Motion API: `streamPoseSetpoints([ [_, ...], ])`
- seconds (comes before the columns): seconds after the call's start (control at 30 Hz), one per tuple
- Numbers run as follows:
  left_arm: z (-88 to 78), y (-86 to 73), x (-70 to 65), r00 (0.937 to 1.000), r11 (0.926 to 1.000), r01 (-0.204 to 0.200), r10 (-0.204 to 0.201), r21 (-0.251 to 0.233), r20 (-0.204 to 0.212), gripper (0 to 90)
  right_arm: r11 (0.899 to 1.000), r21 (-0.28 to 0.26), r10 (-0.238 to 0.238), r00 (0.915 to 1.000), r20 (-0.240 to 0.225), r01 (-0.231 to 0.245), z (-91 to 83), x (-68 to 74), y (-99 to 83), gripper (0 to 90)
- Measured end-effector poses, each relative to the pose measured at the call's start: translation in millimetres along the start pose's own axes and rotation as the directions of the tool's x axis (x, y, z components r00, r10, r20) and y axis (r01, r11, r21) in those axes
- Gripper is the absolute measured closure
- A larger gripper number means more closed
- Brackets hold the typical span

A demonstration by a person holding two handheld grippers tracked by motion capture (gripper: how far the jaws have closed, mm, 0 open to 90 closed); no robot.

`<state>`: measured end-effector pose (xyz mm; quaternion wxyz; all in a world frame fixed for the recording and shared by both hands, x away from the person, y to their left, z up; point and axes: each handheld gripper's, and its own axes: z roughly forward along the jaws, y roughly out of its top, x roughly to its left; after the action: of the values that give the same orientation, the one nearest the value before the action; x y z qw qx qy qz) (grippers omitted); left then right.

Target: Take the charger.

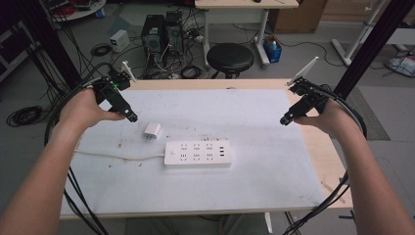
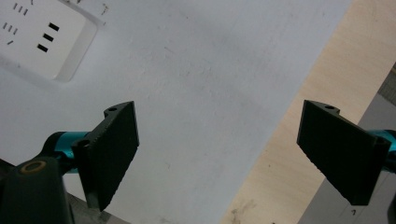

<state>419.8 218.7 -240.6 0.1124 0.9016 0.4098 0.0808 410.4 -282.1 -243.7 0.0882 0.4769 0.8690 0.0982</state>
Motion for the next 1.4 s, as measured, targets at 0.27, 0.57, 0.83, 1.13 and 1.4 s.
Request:
streamPoseSetpoints([
  [0.27, 18.5, 10.1, -3.3, 0.9981, 0.9982, 0.059, -0.059, -0.002, 0.014, 16.1, 1.0, -0.022, -0.002, 1.0, -0.005, 0.002, 4.3, -0.2, -1.7, 12.3],
  [0.57, 35.3, 18.3, -5.4, 0.9911, 0.9912, 0.133, -0.132, -0.004, 0.016, 16.2, 0.999, -0.03, -0.009, 1.0, -0.003, 0.009, 4.6, 2.6, 0.0, 12.3],
  [0.83, 56.4, 25.5, 0.3, 0.9692, 0.9692, 0.246, -0.246, 0.002, -0.006, 16.2, 0.999, -0.045, -0.004, 1.0, 0.002, 0.004, 2.0, 1.0, -1.7, 12.3],
  [1.13, 78.6, 27.4, 8.0, 0.948, 0.9479, 0.318, -0.318, 0.011, -0.007, 16.2, 0.999, -0.05, 0.006, 1.0, 0.004, -0.006, 0.4, -3.1, -4.8, 12.3],
  [1.4, 112.1, 30.9, 10.0, 0.9264, 0.9245, 0.376, -0.376, 0.065, -0.001, 16.2, 0.999, -0.049, 0.007, 1.0, 0.002, -0.007, 4.1, -5.1, -4.9, 12.3],
])
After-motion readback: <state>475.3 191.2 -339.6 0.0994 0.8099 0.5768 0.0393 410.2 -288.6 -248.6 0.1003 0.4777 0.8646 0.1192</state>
